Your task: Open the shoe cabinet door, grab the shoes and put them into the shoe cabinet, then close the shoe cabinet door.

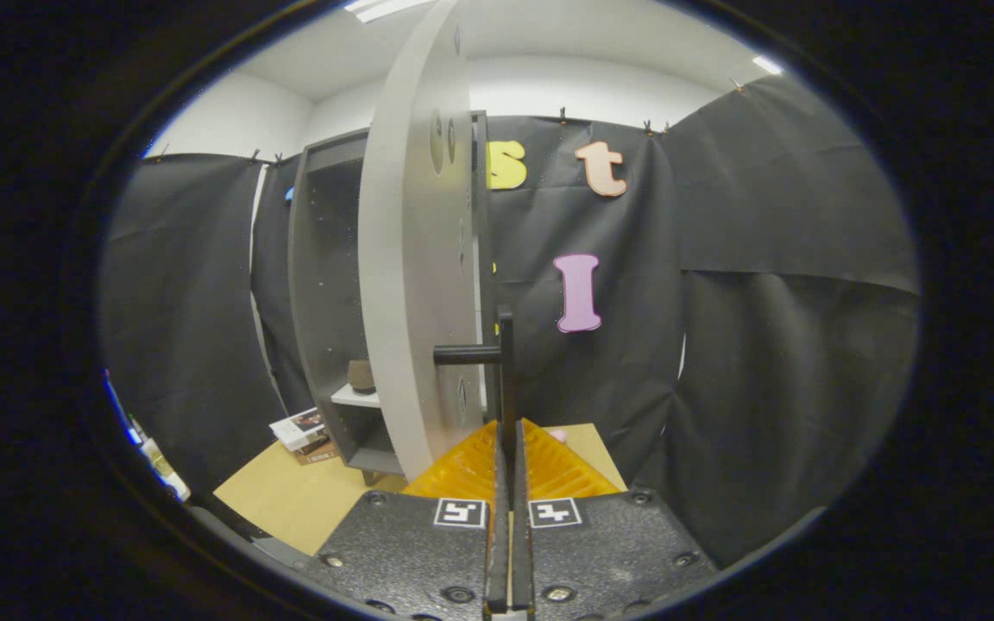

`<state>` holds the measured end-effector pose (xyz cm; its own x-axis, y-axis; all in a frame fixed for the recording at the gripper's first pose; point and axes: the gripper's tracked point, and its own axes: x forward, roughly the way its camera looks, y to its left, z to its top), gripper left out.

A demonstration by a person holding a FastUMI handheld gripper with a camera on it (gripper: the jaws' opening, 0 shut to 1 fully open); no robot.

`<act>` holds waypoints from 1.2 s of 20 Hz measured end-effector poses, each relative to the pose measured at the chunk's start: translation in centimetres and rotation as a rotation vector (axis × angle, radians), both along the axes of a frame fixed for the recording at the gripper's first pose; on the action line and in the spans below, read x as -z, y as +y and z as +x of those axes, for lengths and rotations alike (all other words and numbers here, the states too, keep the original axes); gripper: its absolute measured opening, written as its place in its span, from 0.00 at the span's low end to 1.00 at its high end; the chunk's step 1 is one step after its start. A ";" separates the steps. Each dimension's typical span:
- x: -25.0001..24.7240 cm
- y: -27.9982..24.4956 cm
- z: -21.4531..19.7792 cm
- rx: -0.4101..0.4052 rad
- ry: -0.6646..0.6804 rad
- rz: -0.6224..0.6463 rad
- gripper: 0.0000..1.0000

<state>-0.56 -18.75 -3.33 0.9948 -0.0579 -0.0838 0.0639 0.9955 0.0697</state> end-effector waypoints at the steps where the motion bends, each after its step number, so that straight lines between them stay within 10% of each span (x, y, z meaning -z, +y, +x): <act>1: -0.1 -0.2 -0.4 0.007 -0.004 -0.002 0.06; 5: 1.0 -1.1 -2.8 0.053 0.005 -0.029 0.23; 12: 4.3 -0.4 -8.6 0.169 0.003 0.000 0.81; 24: 17.7 12.6 -6.2 0.098 0.140 -0.006 0.95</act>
